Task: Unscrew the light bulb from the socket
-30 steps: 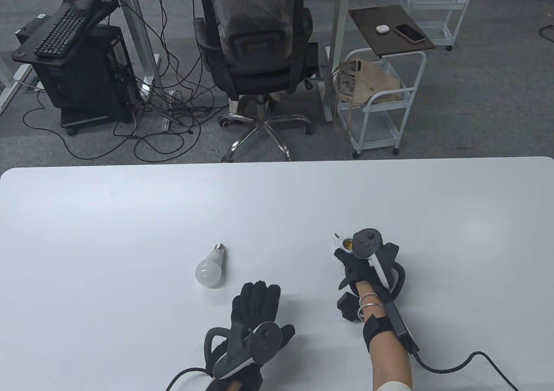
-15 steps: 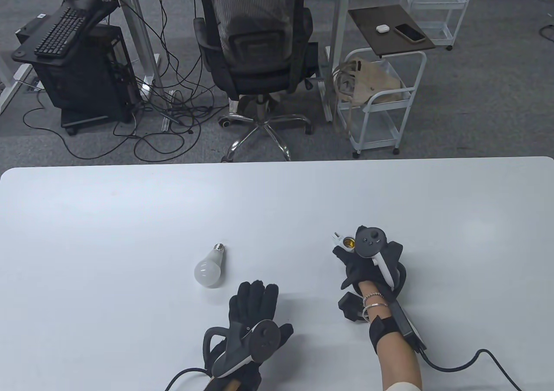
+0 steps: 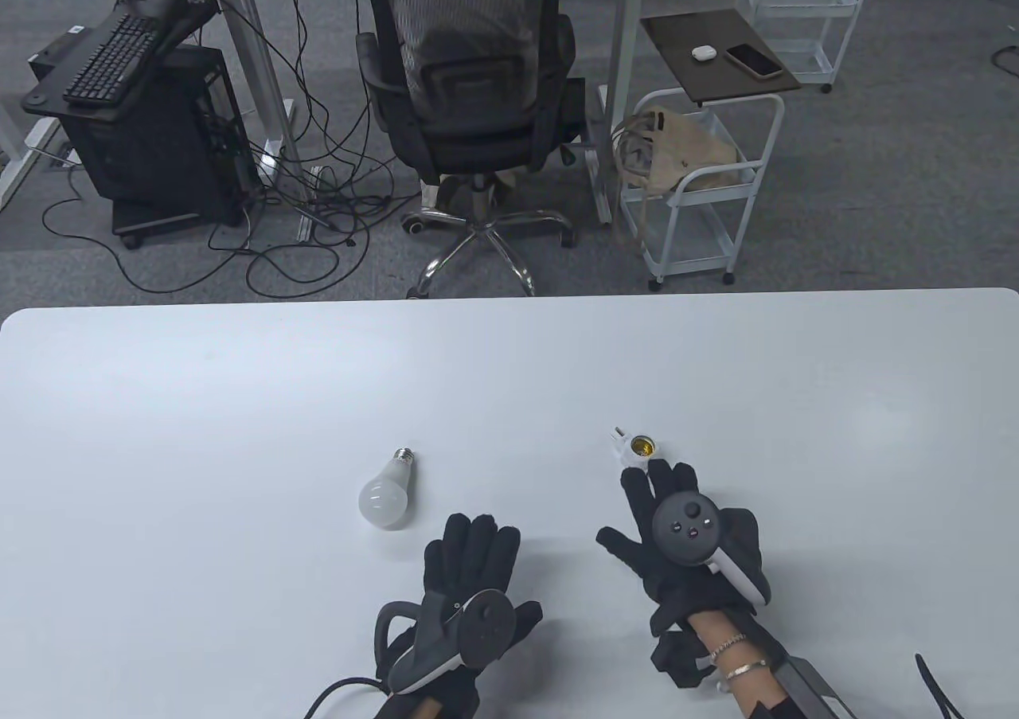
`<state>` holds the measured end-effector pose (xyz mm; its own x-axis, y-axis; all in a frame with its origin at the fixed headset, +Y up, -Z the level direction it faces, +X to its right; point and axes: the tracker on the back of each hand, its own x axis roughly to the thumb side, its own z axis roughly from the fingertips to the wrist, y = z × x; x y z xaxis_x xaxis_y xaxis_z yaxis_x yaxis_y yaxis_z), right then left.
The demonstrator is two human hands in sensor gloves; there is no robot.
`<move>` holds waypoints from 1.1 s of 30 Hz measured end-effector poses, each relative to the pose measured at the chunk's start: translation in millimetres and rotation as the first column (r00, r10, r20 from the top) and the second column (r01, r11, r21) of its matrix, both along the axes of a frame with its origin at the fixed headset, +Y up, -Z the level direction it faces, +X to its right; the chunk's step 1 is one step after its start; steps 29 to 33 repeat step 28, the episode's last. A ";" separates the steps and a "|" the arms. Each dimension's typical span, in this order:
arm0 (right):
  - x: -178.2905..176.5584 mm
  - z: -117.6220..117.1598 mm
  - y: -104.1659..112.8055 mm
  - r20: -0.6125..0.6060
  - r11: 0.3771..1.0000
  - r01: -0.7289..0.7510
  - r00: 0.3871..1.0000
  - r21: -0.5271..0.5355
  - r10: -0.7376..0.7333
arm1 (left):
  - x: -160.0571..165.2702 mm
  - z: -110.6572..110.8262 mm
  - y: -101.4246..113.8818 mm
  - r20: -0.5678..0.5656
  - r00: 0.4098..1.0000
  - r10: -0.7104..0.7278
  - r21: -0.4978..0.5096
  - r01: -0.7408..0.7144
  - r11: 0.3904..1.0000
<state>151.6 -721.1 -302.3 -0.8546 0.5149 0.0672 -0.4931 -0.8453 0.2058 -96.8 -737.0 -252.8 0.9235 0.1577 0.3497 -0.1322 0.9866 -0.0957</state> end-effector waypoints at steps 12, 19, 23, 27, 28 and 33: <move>-40.2 39.5 -21.0 -0.147 0.976 -0.199 0.967 0.090 0.210 | 3.1 2.8 -1.1 0.015 1.000 -0.012 -0.006 0.012 1.000; -36.2 39.4 -24.7 -0.176 0.990 -0.116 0.976 0.077 0.128 | 3.9 3.6 1.1 0.010 1.000 -0.010 -0.001 0.010 1.000; -36.1 39.1 -24.8 -0.181 0.992 -0.104 0.977 0.074 0.116 | 5.0 3.3 -0.4 0.012 1.000 -0.019 -0.009 0.019 1.000; -36.2 39.1 -25.6 -0.188 0.993 -0.097 0.976 0.070 0.108 | 4.8 3.3 -0.9 0.013 1.000 -0.024 -0.008 0.024 1.000; -36.3 39.3 -25.8 -0.188 0.993 -0.097 0.976 0.069 0.108 | 4.9 3.1 -1.4 0.015 1.000 -0.023 -0.010 0.023 1.000; -36.3 39.3 -25.8 -0.188 0.993 -0.097 0.976 0.069 0.108 | 4.9 3.1 -1.4 0.015 1.000 -0.023 -0.010 0.023 1.000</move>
